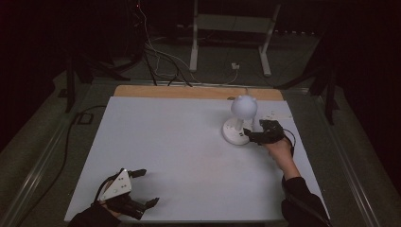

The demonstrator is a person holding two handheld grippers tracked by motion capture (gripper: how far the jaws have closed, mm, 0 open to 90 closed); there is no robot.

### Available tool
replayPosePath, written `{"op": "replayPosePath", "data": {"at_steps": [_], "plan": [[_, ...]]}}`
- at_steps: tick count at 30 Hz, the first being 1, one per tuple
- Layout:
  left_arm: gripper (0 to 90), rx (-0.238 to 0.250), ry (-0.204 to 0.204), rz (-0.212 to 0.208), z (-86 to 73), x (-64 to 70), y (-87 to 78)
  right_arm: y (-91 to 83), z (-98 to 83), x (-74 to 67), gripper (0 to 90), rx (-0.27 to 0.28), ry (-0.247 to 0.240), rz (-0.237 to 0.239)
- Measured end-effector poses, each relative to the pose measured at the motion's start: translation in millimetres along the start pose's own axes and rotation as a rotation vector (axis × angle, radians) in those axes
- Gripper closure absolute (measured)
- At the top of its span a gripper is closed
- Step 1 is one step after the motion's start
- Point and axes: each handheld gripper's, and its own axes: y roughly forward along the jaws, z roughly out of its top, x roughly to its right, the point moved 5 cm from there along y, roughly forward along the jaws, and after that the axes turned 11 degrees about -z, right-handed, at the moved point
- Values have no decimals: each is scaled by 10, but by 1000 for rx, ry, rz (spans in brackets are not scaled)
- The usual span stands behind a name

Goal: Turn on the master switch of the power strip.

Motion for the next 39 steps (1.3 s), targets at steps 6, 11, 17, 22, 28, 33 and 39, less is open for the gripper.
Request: {"op": "replayPosePath", "data": {"at_steps": [6,11,17,22,28,33,39], "plan": [[2,-1,-1,0,-2,-1,0,-8,-7,0,367,19,-3,-7],[2,-1,-1,0,-2,-1,1,-1,-22,13,467,18,3,-17],[2,-2,-3,2,-3,-3,1,13,-28,10,629,20,4,-51],[2,-5,-2,3,-4,-2,1,40,-41,-31,709,18,-19,-44],[2,-4,-3,2,-4,-2,3,68,-56,-71,832,25,-46,-22],[2,-4,-5,3,-4,-5,1,87,-62,-81,890,30,-54,-44],[2,-7,-4,2,-6,-5,2,114,-73,-112,900,4,-80,-51]]}}
